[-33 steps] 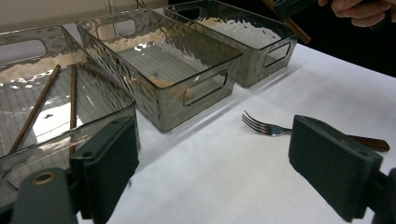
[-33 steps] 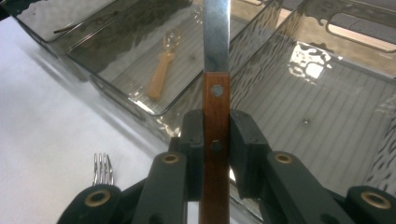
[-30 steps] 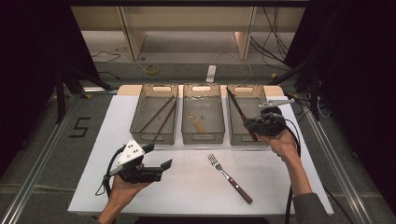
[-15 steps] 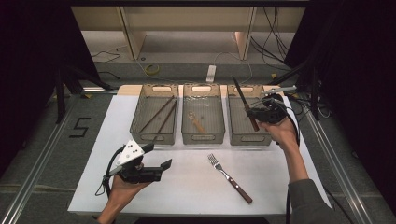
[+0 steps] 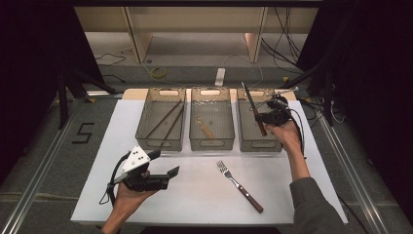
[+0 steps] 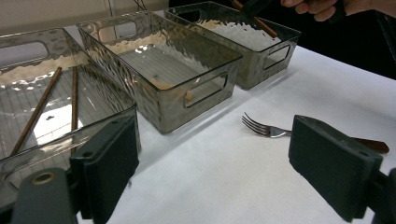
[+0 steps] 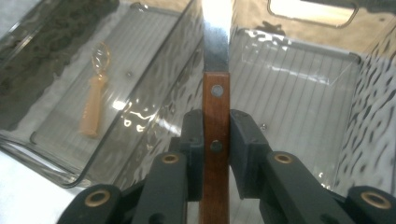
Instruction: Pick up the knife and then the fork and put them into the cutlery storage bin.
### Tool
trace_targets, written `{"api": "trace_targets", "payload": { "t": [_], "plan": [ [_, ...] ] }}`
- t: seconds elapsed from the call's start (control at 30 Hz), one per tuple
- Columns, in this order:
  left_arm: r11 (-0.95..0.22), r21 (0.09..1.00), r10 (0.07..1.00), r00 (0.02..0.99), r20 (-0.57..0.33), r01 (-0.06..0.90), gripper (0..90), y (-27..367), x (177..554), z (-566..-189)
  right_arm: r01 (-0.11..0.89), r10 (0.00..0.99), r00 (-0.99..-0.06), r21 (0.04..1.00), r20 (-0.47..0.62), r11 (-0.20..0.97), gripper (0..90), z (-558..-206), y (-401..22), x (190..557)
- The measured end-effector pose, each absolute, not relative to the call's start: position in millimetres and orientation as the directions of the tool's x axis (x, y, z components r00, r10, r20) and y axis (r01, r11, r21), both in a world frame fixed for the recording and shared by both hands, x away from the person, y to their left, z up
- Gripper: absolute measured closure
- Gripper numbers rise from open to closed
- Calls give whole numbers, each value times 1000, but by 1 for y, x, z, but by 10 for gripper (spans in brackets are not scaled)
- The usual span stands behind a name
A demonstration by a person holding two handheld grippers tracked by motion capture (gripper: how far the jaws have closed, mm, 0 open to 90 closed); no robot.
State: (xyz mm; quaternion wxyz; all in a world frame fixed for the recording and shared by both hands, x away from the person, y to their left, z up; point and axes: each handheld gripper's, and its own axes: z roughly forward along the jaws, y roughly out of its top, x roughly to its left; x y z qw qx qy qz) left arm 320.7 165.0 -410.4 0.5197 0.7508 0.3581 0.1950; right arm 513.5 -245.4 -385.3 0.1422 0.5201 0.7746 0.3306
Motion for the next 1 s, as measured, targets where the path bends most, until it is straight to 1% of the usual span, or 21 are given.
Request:
{"api": "trace_targets", "payload": {
  "t": [0.5,0.63,0.7,0.73,0.83,1.0],
  "plan": [
    [-204,920,742,666,-79,335,154,165,321,-410,757,913,-385,612,138,228,768,-398,-242,516],
    [-208,917,739,669,-81,341,154,165,321,-411,772,912,-376,600,163,211,751,-403,-242,517],
    [-208,917,739,669,-80,340,154,165,321,-411,785,907,-375,587,195,198,568,-405,-242,519],
    [-207,918,740,668,-80,339,154,165,321,-411,787,907,-368,587,204,188,523,-405,-243,519],
    [-205,918,741,667,-81,340,154,165,321,-411,774,893,-381,611,238,168,504,-400,-245,517],
    [-209,918,740,668,-78,338,154,165,321,-411,747,879,-429,630,209,215,441,-393,-242,510]
  ]
}}
